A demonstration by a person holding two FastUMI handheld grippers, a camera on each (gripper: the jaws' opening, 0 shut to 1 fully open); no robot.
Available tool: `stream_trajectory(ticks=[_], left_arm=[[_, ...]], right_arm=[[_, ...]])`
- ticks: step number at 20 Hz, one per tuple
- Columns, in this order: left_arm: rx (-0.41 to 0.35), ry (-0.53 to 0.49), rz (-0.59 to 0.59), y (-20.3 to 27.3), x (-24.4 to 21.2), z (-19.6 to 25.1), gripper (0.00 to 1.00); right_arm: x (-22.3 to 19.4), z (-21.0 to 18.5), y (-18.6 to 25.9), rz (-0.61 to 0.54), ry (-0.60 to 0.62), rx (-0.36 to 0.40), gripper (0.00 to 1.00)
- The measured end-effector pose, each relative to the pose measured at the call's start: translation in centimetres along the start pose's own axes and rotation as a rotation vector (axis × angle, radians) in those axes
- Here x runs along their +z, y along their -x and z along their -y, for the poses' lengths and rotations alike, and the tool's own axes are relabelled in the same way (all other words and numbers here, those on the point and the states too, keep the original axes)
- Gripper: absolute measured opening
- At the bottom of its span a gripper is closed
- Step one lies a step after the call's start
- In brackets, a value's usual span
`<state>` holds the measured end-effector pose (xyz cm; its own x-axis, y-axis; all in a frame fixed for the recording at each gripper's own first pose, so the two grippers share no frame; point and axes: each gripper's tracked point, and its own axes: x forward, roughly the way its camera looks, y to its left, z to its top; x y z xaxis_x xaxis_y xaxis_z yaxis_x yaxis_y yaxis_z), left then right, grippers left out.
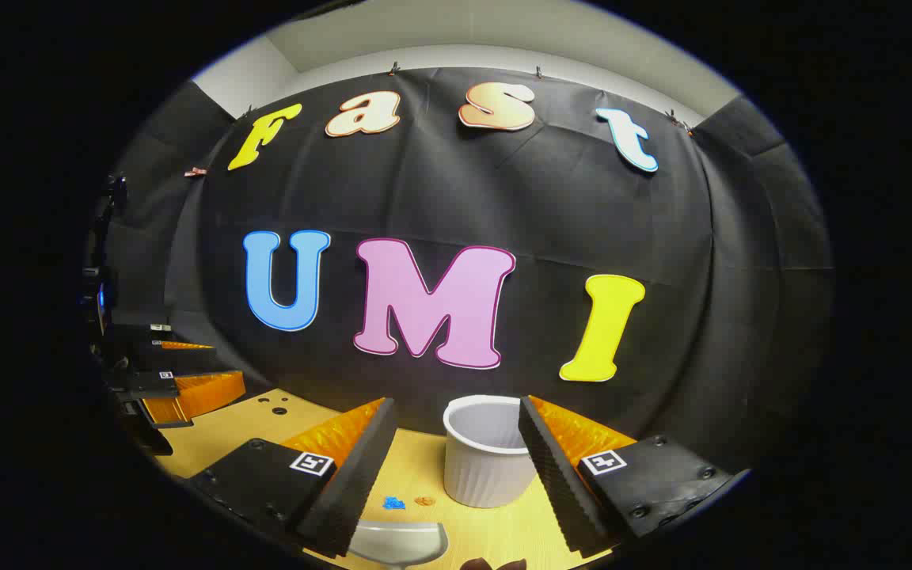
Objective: Pick up the small broom and dustpan from the desktop, sweep the trash into the dustpan with the broom, and then empty the trash into the garbage bin.
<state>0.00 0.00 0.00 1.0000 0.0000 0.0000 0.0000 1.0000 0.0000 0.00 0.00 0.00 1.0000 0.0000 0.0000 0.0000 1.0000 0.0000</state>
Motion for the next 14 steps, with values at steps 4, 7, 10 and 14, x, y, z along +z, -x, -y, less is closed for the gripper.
stream_trajectory(ticks=[4,7,10,14], left_arm=[[0.000,-0.003,-0.002,-0.03,0.05,0.02,0.97],[0.001,-0.005,-0.004,0.02,-0.05,0.01,0.98],[-0.002,-0.003,-0.006,-0.03,-0.05,0.05,0.97],[-0.001,0.001,-0.008,-0.05,-0.04,0.03,0.97]], right_arm=[[0.04,-0.15,-0.15,0.000,0.003,0.002,0.97],[0.05,-0.21,-0.14,0.000,-0.001,0.004,0.97],[0.02,-0.16,-0.13,0.001,0.001,0.000,0.97],[0.01,-0.26,-0.14,-0.002,0.003,0.002,0.97]])
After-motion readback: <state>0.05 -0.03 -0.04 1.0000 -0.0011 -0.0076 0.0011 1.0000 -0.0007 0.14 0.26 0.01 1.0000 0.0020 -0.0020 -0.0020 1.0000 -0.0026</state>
